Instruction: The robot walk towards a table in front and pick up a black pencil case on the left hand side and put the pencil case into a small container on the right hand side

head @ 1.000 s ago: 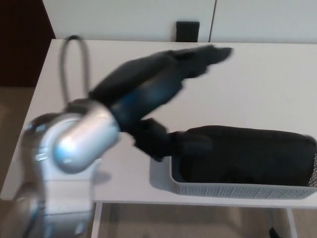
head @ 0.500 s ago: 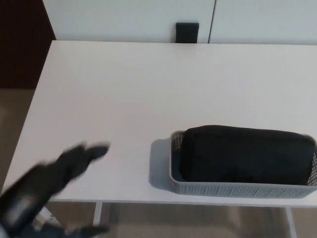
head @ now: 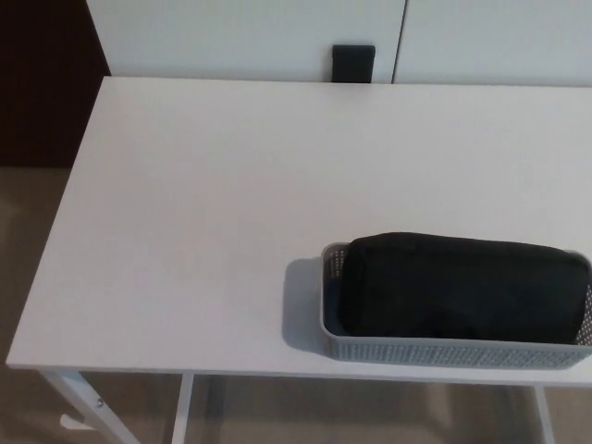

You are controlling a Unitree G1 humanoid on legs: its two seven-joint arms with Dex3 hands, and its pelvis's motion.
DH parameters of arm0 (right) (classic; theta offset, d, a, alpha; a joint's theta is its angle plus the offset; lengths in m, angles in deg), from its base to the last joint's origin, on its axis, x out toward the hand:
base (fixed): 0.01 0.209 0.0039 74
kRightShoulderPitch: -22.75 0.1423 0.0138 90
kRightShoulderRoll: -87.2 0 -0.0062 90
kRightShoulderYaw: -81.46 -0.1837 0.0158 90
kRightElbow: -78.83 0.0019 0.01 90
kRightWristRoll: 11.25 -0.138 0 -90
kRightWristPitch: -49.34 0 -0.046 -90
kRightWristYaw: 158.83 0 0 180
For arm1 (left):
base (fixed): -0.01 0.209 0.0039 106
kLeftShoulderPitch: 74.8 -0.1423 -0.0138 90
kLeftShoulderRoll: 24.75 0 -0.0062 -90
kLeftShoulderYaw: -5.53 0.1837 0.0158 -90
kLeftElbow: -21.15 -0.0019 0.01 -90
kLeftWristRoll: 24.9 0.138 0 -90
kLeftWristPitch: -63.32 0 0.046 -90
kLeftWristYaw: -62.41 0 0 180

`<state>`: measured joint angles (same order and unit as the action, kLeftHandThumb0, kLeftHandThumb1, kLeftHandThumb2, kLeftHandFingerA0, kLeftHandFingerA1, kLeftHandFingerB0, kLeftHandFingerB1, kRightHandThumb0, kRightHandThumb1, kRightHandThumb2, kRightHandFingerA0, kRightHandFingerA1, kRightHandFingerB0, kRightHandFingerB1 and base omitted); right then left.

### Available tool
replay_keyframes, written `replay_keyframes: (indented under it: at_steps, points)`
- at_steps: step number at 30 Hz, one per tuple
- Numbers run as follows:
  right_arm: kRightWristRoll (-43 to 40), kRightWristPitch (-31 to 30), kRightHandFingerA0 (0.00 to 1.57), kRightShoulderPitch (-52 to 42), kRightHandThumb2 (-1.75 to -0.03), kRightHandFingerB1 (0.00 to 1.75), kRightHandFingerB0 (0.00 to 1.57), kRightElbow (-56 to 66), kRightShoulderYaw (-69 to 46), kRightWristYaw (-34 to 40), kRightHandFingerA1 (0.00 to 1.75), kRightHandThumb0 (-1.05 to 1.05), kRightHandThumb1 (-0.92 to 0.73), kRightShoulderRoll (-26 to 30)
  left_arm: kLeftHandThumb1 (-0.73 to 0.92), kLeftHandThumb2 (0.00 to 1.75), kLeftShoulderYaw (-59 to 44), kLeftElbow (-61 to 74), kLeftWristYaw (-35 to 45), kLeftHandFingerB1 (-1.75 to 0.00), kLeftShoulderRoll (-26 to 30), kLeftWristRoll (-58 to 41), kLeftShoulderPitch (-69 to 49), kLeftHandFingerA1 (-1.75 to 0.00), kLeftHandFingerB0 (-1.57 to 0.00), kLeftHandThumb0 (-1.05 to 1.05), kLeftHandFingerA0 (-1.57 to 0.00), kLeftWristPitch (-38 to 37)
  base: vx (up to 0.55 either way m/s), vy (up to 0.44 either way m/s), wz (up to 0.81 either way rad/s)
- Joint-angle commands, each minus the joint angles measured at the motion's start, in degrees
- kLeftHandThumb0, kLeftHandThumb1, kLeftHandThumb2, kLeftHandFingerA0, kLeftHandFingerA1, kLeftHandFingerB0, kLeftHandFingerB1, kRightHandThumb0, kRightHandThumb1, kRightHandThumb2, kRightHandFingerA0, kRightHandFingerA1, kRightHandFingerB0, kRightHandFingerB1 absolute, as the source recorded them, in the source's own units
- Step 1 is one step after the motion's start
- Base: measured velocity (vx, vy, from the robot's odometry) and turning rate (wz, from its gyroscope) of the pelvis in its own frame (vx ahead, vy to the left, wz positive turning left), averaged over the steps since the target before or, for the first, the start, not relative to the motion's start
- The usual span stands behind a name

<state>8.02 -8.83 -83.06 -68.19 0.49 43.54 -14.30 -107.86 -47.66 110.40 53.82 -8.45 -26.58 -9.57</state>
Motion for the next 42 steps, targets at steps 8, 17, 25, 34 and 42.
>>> replay_keyframes:
  at_steps: [8,17,25,34,42]
  points:
    - [-10.4,13.3,0.0,-9.2,-1.06,0.0,0.0,1.0,-6.3,-6.8,0.04,-0.88,-0.87,-3.3,0.41,0.78,0.4,-33.5,-13.1,-0.27,3.0,-5.0,10.1,-0.41,-0.06,-0.65,-0.04,-20.6,0.0,0.0,0.0]
    - [-7.1,10.9,0.0,-4.9,-1.16,0.0,0.0,-0.5,-3.7,-8.5,0.02,-0.92,-0.83,-5.3,0.54,0.59,3.0,-43.9,-19.0,-0.22,0.9,-6.2,17.8,-0.34,-0.11,-0.58,-0.08,-22.4,0.0,0.0,0.0]
    - [-6.6,9.0,0.0,-0.8,-1.19,0.0,0.0,-3.4,-2.5,-8.2,0.03,-0.95,-0.84,-5.2,0.44,0.83,5.2,-52.9,-20.6,-0.25,3.1,-9.6,24.1,-0.37,-0.02,-0.63,-0.02,-22.9,0.0,0.0,0.0]
    - [-2.2,8.1,0.0,-0.5,-1.02,0.0,0.0,-8.2,1.1,-1.9,0.0,-0.77,-0.92,-6.8,0.67,0.6,8.9,-65.7,-23.5,-0.27,4.6,-9.5,25.4,-0.38,-0.07,-0.63,-0.15,-28.6,0.0,-0.001,0.01]
    - [-4.1,7.6,0.0,1.7,-1.02,0.0,0.0,-9.8,0.2,-3.9,0.0,-0.78,-0.92,-4.7,0.43,1.0,14.8,-63.8,-26.9,-0.5,6.9,-7.8,24.2,-0.5,0.0,-0.37,0.0,-33.8,0.0,0.0,0.0]
